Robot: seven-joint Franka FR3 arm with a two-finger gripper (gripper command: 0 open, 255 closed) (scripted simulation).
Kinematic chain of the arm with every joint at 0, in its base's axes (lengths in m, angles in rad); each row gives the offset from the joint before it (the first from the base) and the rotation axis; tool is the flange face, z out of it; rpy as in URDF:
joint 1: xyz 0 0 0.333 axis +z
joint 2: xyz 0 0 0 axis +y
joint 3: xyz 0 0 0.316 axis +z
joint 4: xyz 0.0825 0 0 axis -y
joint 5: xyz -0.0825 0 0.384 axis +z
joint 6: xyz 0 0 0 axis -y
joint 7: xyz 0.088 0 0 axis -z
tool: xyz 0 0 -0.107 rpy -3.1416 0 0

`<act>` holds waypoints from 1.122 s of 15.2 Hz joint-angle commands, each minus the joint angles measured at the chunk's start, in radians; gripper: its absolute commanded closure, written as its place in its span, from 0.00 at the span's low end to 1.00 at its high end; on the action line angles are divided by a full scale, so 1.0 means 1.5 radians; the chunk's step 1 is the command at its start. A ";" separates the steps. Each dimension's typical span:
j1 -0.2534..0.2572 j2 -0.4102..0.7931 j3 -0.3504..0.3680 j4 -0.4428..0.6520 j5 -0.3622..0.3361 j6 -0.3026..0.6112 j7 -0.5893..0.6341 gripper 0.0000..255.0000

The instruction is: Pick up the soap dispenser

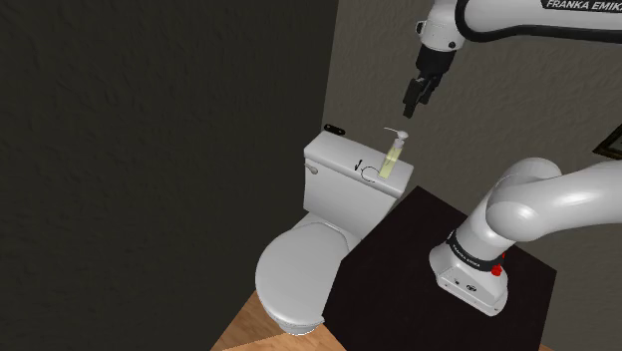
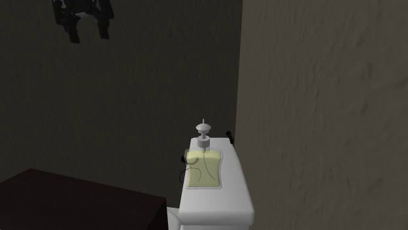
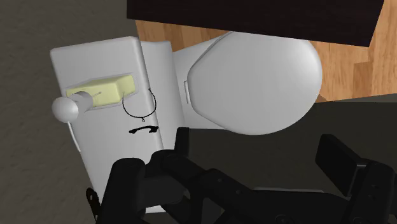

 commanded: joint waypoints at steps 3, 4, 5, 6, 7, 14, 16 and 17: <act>-0.010 0.019 -0.030 -0.012 -0.011 0.032 -0.027 0.00; -0.015 0.030 -0.046 -0.017 -0.017 0.048 -0.041 0.00; -0.019 0.042 -0.061 -0.020 -0.022 0.064 -0.054 0.00; -0.023 0.055 -0.076 -0.023 -0.026 0.080 -0.068 0.00; -0.027 0.070 -0.092 -0.025 -0.031 0.096 -0.082 0.00; -0.045 0.198 -0.198 -0.012 -0.038 0.208 -0.184 0.00; -0.047 0.242 -0.227 0.000 -0.031 0.238 -0.217 0.00; -0.047 0.266 -0.242 0.007 -0.025 0.252 -0.234 0.00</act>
